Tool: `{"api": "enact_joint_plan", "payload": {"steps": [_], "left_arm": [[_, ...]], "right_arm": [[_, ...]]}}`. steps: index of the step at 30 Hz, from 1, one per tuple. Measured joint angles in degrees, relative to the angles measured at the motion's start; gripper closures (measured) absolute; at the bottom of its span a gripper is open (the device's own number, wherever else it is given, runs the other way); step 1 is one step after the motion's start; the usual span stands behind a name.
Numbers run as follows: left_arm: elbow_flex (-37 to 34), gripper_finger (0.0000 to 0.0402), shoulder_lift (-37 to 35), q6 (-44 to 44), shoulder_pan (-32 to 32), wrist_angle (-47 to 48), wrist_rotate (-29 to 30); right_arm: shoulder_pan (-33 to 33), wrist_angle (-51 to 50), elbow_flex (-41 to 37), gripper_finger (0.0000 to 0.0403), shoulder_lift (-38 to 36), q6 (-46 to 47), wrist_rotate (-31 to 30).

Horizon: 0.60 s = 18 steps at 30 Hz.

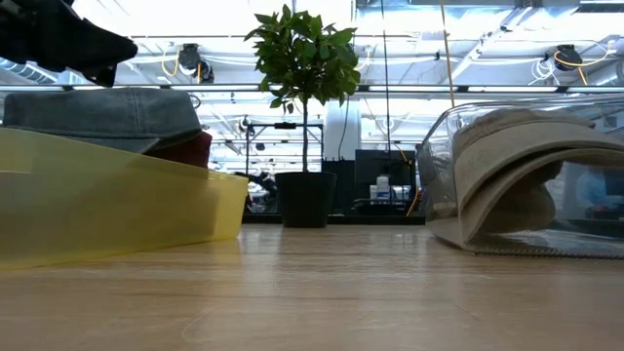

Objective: Pick & Place hat
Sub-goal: Put the gray cap into the yellow bin

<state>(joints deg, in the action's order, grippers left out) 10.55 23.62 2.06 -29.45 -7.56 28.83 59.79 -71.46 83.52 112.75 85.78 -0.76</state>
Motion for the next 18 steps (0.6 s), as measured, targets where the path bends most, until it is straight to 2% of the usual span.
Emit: {"api": "enact_joint_plan", "payload": {"steps": [4,7,10,15,18], "left_arm": [[0.0,0.0366,0.0,0.5,0.0,0.1,-0.1],[0.0,0.0366,0.0,0.5,0.0,0.1,-0.1],[0.0,0.0366,0.0,0.4,0.0,0.2,-0.4],[0.0,0.0366,0.0,0.2,0.0,0.2,-0.4],[0.0,0.0366,0.0,-0.9,0.0,0.2,-0.4]], "right_arm": [[0.0,2.7,-2.1,0.0153,0.0,-0.6,1.1],[0.0,3.1,-2.2,0.0181,0.0,-2.2,1.2],[0.0,3.1,-2.0,0.0242,0.0,-4.0,1.3],[0.0,2.5,-1.7,0.038,-0.3,-6.7,2.6],[0.0,2.1,-1.7,0.0389,-1.7,-7.0,2.6]]}}
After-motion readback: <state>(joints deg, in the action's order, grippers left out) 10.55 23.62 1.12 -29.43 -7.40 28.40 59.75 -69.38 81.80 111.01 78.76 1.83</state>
